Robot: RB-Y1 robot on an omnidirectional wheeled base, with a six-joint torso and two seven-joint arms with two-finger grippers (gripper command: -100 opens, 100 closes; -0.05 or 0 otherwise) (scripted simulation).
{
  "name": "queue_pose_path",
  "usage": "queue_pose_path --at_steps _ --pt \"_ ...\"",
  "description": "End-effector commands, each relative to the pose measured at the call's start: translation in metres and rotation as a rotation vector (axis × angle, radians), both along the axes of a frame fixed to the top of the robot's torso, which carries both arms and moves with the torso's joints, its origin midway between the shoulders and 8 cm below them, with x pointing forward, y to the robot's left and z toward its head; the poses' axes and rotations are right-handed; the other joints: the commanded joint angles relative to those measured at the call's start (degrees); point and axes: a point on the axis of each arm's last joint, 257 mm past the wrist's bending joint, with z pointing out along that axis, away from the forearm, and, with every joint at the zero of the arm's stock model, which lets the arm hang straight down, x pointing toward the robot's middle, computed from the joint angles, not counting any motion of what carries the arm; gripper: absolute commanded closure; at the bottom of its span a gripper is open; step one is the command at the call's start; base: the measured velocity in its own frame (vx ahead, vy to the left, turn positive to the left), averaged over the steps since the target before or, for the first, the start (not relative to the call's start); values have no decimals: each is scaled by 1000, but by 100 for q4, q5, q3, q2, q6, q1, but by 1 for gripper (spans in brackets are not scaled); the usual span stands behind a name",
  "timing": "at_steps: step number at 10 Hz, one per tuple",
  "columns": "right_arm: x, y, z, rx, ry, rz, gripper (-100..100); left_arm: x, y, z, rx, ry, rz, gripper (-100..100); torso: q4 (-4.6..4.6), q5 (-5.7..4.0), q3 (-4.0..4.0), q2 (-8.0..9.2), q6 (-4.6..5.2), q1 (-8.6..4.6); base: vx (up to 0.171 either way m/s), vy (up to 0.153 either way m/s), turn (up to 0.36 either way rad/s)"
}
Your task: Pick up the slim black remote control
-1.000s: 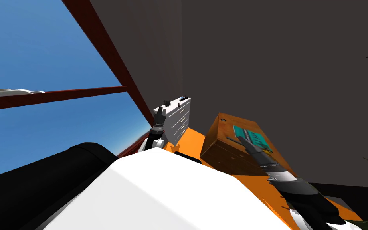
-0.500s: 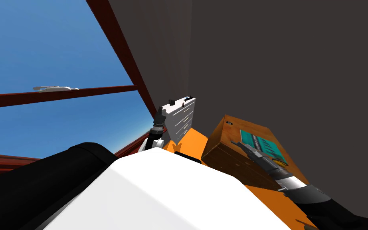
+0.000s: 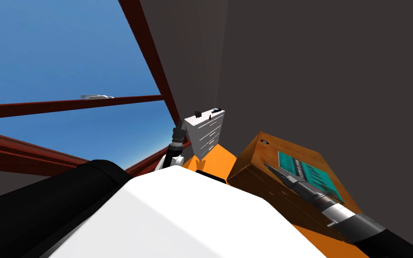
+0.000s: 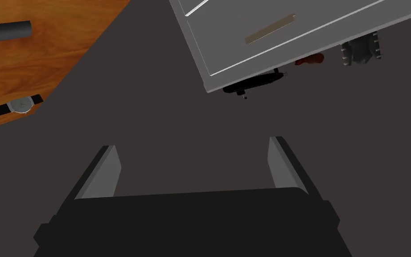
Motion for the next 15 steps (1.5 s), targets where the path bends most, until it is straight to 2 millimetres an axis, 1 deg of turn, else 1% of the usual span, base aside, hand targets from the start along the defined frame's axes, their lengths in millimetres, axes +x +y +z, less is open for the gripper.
queue_pose_path --at_steps 1,2,3,4,5,7,8,9,10,11,12,14,15 --pt "-1 -5 -8 -35 29 17 -100 0 0 0 0 0 0 0 0 0 0 0 0 0 -18 -38 128" --pt "-10 -17 -21 -85 78 21 -100 0 0 0 0 0 0 0 1 -1 0 -1 6 2 -19 -36 190" --pt "-9 -16 -20 -95 82 35 -100 0 0 0 0 0 0 0 0 0 0 -1 2 2 -21 -37 147" --pt "-18 -29 -33 -145 132 43 -100 0 0 0 0 0 0 0 0 0 0 -1 5 3 -28 -42 270" --pt "-17 -28 -33 -154 136 54 -100 0 0 0 0 0 0 0 0 0 0 0 1 0 -27 -44 132" --pt "-35 -55 -54 -253 234 76 -100 0 0 0 0 0 0 0 1 -1 1 1 2 -1 -42 -52 292" --pt "-34 -54 -55 -267 242 96 -100 0 0 0 0 0 0 0 2 -1 4 6 1 -6 -40 -54 154" --pt "-44 -68 -64 -313 291 105 -100 0 0 0 0 0 0 0 2 -3 3 4 8 -4 -29 -43 237" --pt "-43 -66 -64 -321 294 117 -100 0 0 0 0 0 0 0 1 -1 1 1 4 -2 -25 -41 116" --pt "-53 -80 -73 -366 341 129 -100 0 0 0 0 0 0 0 1 -2 0 -2 8 0 -26 -42 202" --pt "-51 -79 -73 -373 344 140 -100 0 0 0 0 0 0 0 0 -1 -1 -3 4 -1 -28 -38 121" --pt "-70 -105 -87 -459 434 170 -100 0 0 0 0 0 0 0 1 -1 0 0 4 2 -49 -47 289" --pt "-68 -103 -87 -469 437 186 -100 0 0 0 0 0 0 0 2 -1 3 4 5 -5 -42 -52 112"
